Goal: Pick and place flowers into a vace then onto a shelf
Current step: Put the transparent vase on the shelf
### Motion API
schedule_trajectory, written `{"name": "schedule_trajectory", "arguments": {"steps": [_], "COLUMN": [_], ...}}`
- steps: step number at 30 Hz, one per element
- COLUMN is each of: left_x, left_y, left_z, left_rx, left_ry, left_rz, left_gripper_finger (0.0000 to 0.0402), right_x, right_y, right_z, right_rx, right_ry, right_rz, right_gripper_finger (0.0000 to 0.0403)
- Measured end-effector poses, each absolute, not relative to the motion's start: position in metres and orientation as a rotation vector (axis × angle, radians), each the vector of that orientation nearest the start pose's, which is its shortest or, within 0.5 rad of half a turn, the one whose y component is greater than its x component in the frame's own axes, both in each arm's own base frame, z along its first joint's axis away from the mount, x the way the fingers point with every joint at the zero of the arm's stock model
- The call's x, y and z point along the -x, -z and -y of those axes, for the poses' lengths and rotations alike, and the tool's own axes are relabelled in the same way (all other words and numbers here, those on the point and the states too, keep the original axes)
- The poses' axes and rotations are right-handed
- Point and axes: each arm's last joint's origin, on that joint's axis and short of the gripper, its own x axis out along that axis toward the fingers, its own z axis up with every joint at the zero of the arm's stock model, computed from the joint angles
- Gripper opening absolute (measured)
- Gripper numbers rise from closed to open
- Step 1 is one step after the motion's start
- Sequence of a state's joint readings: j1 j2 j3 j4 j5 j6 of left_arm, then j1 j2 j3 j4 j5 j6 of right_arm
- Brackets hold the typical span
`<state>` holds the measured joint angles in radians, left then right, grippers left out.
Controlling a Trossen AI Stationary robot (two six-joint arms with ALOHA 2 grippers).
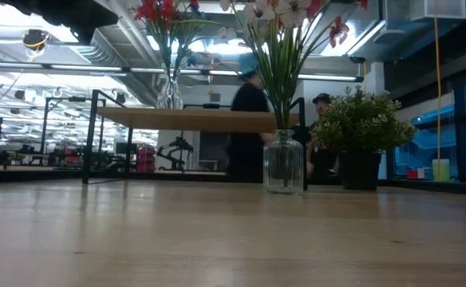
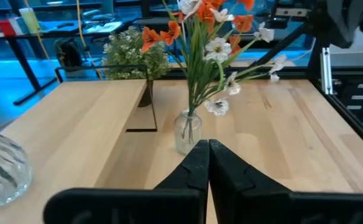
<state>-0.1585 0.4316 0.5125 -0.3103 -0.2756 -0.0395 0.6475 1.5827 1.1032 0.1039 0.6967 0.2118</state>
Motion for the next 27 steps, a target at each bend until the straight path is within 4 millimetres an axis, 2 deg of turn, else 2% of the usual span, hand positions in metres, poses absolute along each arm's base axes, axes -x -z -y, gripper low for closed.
{"name": "schedule_trajectory", "arguments": {"steps": [6, 10, 15, 24, 27], "left_x": [-0.112, -0.113, -0.113, -0.112, -0.115], "left_y": [-0.272, -0.272, -0.274, -0.277, -0.266], "left_z": [0.011, 0.012, 0.012, 0.018, 0.022], "left_rx": [-0.010, -0.006, -0.001, -0.026, -0.032], "left_ry": [-0.104, -0.081, -0.071, -0.041, -0.057], "left_rz": [-0.222, -0.222, -0.200, -0.173, -0.143], "left_gripper_finger": [0.0003, 0.0003, 0.0003, 0.0002, 0.0001], "right_x": [-0.296, -0.292, -0.282, -0.261, -0.261], "right_y": [-0.278, -0.269, -0.259, -0.248, -0.238], "right_z": [-0.227, -0.239, -0.246, -0.254, -0.257], "right_rx": [0.021, -0.009, -0.095, -0.103, -0.084], "right_ry": [0.089, 0.161, 0.214, 0.320, 0.335], "right_rz": [-0.366, -0.412, -0.436, -0.440, -0.458], "right_gripper_finger": [0.0002, 0.0002, 0.0004, 0.0004, 0.0004]}}
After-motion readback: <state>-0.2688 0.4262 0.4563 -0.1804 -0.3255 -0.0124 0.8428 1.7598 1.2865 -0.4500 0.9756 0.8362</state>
